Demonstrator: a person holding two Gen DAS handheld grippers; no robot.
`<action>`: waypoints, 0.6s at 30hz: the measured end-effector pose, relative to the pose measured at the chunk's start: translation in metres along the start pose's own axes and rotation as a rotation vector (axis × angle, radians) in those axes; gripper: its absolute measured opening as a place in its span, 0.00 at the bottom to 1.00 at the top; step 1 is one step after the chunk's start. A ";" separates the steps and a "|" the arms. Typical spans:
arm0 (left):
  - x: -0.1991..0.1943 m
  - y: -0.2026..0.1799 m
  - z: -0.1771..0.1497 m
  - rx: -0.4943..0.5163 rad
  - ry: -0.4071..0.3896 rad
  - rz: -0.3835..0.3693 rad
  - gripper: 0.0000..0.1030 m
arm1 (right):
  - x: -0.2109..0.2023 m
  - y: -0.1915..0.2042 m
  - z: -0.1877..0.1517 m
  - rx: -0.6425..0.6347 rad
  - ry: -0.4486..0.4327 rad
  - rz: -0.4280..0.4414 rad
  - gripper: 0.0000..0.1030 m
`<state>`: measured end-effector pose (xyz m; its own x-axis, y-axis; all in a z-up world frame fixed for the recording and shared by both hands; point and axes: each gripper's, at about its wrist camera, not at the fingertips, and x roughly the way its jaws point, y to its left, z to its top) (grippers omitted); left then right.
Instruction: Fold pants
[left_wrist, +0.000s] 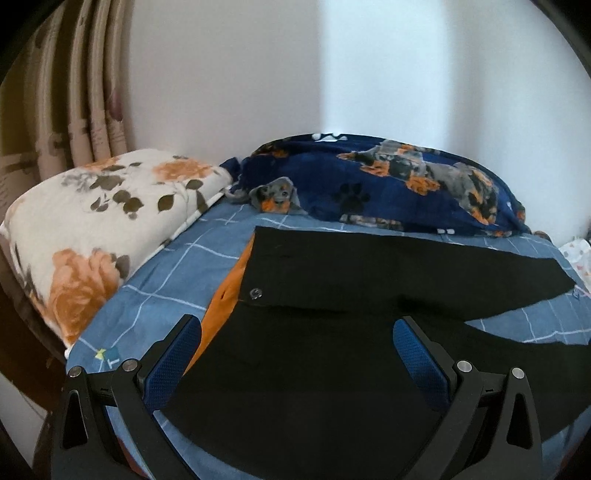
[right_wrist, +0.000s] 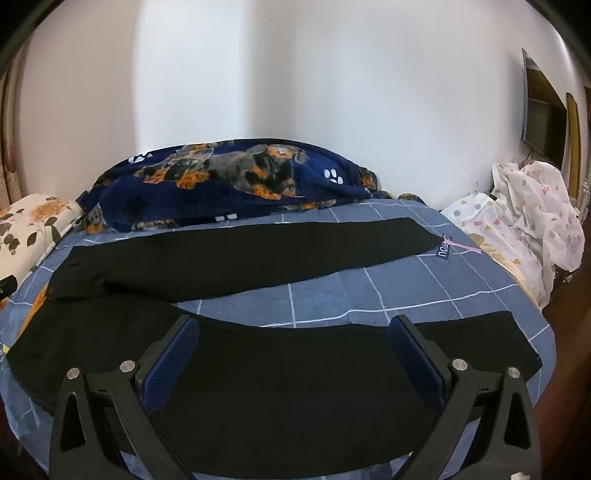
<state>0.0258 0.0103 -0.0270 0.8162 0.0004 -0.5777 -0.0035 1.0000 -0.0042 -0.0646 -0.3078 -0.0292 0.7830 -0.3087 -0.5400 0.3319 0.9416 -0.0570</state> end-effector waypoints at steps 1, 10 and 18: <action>0.000 -0.001 0.000 0.005 -0.007 -0.007 1.00 | 0.001 0.000 0.000 0.001 0.002 0.000 0.99; -0.008 0.005 0.001 -0.047 -0.077 -0.138 1.00 | 0.008 0.004 0.000 -0.019 0.014 -0.010 0.99; -0.006 -0.002 0.013 0.032 -0.040 -0.075 1.00 | 0.018 -0.001 0.000 -0.005 0.059 -0.007 0.99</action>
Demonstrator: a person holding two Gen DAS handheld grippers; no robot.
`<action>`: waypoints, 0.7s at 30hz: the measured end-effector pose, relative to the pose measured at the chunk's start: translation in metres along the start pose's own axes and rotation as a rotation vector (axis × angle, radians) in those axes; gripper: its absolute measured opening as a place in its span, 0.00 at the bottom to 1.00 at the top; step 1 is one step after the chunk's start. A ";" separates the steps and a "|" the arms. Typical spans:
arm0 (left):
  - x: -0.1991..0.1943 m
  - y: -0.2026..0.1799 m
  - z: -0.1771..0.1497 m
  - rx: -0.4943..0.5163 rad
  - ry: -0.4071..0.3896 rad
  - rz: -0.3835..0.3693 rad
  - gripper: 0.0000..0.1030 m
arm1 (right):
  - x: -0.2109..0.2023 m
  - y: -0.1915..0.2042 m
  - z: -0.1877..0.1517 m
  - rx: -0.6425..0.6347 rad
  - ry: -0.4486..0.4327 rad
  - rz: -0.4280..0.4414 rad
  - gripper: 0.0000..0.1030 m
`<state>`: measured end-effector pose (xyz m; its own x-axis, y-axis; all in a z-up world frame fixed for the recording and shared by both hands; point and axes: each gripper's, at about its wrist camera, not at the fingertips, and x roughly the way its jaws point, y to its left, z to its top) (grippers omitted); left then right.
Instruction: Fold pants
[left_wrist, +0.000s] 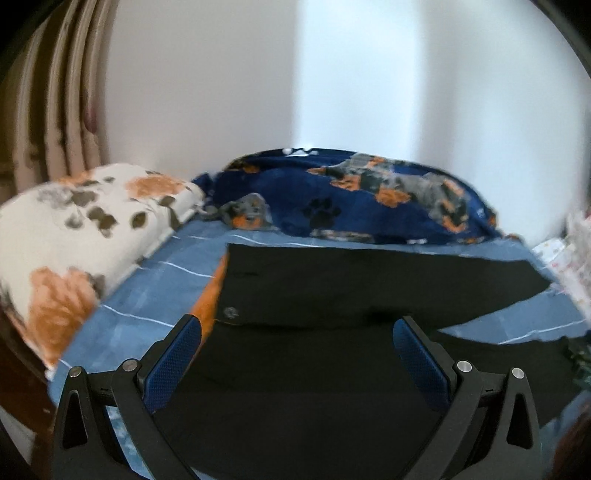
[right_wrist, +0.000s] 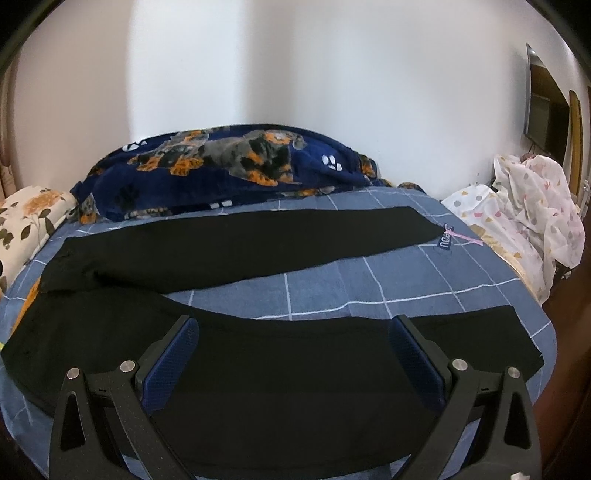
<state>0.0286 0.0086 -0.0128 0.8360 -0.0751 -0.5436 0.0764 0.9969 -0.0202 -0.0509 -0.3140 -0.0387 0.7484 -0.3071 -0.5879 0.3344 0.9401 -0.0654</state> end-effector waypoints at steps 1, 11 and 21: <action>0.000 0.001 0.001 0.001 -0.001 0.010 1.00 | 0.001 -0.001 0.000 0.004 0.006 0.003 0.99; 0.043 0.065 0.041 -0.102 0.086 -0.043 1.00 | 0.014 -0.006 -0.003 0.002 0.053 0.055 0.99; 0.169 0.133 0.079 -0.159 0.290 -0.217 0.93 | 0.035 0.009 -0.007 -0.034 0.130 0.106 0.99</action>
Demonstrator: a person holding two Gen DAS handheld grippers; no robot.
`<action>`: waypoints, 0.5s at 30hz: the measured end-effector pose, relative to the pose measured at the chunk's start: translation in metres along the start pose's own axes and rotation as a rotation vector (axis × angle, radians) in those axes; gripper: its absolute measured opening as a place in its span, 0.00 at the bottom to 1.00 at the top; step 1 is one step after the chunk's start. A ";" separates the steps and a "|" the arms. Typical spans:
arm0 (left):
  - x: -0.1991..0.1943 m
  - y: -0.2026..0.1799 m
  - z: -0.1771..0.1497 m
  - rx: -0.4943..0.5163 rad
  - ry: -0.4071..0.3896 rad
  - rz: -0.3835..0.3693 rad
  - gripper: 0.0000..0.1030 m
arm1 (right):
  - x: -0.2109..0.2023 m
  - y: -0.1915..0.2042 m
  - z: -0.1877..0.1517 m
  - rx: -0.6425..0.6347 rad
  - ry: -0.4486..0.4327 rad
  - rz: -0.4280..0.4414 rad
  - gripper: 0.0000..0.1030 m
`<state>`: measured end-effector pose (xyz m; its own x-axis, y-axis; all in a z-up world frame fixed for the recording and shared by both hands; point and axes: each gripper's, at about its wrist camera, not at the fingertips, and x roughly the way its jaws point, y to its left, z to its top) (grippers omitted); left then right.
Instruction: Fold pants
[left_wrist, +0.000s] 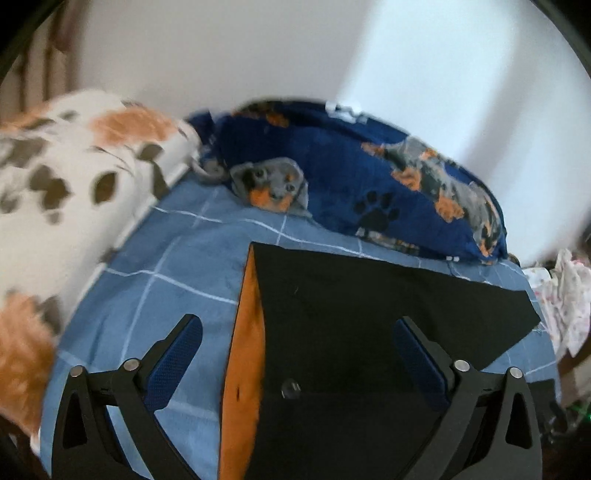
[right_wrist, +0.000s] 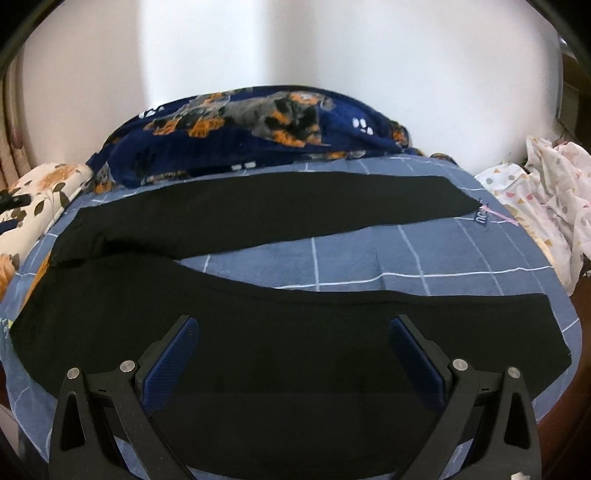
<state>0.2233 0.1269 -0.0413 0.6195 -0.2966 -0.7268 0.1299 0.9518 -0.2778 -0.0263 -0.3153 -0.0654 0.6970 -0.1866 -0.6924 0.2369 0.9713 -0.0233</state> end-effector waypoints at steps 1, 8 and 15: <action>0.015 0.005 0.008 0.007 0.025 0.007 0.87 | 0.001 0.002 0.001 -0.005 0.002 -0.002 0.99; 0.101 0.030 0.039 0.069 0.201 0.002 0.51 | 0.014 0.013 0.006 -0.051 0.039 -0.016 0.99; 0.143 0.046 0.048 0.032 0.274 -0.045 0.51 | 0.034 0.010 0.008 -0.042 0.099 -0.025 0.99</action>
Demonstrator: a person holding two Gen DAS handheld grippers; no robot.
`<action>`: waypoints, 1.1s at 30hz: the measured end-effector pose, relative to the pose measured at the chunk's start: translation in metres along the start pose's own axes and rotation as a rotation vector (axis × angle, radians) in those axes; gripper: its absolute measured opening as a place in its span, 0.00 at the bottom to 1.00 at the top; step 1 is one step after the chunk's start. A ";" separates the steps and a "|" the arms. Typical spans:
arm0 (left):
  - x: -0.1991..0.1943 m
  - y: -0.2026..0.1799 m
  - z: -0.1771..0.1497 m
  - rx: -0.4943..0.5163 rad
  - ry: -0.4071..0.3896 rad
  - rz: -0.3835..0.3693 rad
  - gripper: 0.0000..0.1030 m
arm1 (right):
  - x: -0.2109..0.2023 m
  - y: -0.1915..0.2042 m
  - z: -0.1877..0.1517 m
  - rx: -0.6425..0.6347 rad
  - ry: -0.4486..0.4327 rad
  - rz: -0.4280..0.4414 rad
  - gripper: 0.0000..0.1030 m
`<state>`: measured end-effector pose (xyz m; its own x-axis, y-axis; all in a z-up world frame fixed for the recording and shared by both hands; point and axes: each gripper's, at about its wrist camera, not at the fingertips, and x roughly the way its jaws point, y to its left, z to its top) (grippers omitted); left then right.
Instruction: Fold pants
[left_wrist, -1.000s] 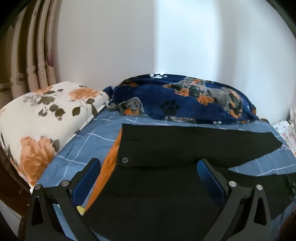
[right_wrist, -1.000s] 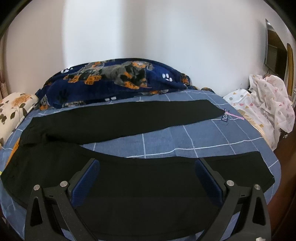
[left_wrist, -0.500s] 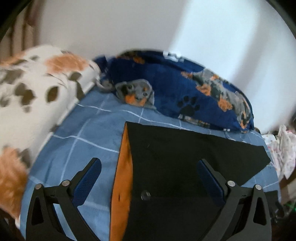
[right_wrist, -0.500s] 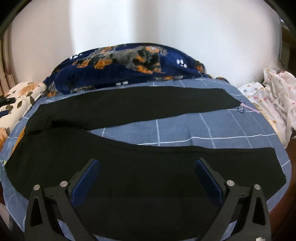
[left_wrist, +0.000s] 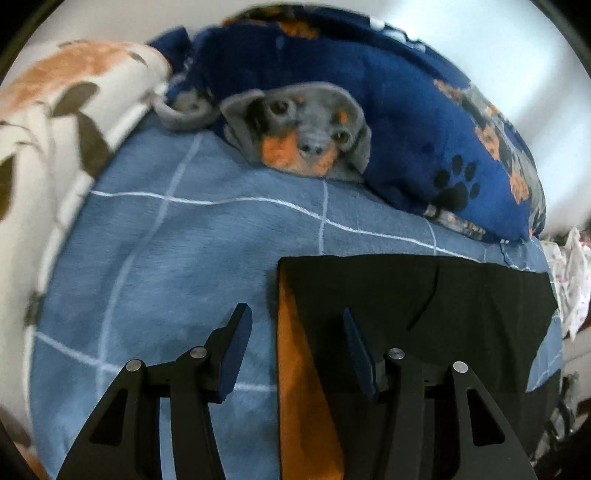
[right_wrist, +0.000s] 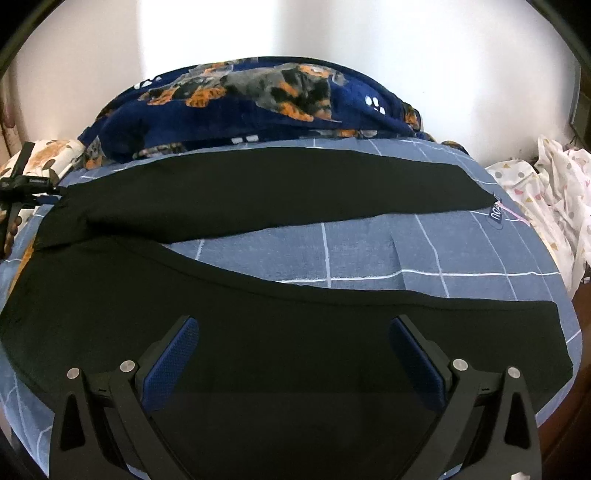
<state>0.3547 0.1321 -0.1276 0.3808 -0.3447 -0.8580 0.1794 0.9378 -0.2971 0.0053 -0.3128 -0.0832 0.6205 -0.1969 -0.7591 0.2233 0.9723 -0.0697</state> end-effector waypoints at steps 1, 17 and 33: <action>0.007 -0.003 0.002 0.012 0.015 0.004 0.51 | 0.002 0.001 0.001 -0.006 0.005 -0.003 0.99; -0.059 -0.045 -0.016 0.028 -0.244 -0.048 0.08 | 0.008 0.006 0.008 -0.002 0.025 0.016 0.99; -0.185 -0.131 -0.202 0.109 -0.417 -0.155 0.08 | 0.045 0.006 0.113 0.428 0.121 0.803 0.99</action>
<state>0.0772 0.0816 -0.0150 0.6704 -0.4882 -0.5588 0.3486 0.8720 -0.3436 0.1195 -0.3303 -0.0447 0.6323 0.5557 -0.5398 0.0330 0.6768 0.7354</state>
